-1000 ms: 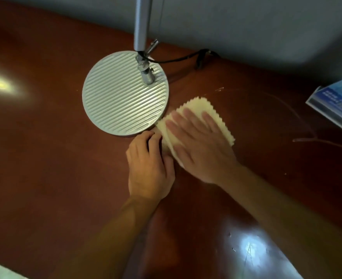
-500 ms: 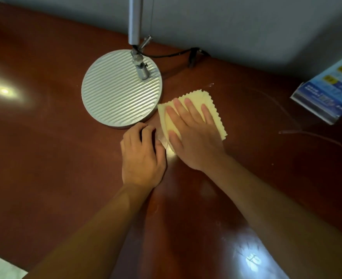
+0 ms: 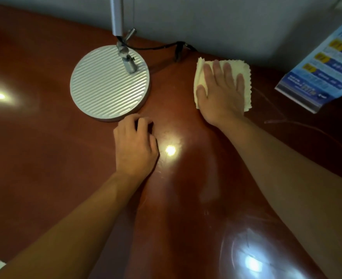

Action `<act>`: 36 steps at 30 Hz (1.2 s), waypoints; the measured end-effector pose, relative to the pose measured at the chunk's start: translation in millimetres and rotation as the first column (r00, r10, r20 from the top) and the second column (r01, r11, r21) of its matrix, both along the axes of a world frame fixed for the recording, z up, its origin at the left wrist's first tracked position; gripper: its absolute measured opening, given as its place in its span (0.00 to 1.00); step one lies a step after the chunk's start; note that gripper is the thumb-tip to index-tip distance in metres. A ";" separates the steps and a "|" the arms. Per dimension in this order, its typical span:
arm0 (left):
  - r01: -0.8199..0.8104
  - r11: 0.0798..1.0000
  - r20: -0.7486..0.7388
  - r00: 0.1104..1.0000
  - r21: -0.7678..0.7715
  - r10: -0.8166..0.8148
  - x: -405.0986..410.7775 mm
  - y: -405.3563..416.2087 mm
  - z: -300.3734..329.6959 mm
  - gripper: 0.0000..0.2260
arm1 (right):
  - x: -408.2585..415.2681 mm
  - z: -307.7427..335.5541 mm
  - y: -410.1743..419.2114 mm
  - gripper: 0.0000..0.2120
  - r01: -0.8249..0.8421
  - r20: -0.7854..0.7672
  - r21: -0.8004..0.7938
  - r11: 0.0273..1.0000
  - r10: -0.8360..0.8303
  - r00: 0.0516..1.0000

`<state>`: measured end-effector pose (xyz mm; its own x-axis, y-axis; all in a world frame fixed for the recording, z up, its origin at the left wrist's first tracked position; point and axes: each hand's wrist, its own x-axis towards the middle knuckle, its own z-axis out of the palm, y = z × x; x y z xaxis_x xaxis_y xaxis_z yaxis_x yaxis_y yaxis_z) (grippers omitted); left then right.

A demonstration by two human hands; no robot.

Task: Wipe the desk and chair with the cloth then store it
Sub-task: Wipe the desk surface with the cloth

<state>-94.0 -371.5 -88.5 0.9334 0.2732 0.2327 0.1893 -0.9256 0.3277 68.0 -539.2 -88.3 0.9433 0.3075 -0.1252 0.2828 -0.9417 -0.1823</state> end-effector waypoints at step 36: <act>0.052 0.979 0.093 0.995 -0.195 -0.034 32.5 -71.8 -5.8 0.05 | -28.6 8.0 20.6 0.25 -0.211 -0.041 0.092 0.973 0.215 0.976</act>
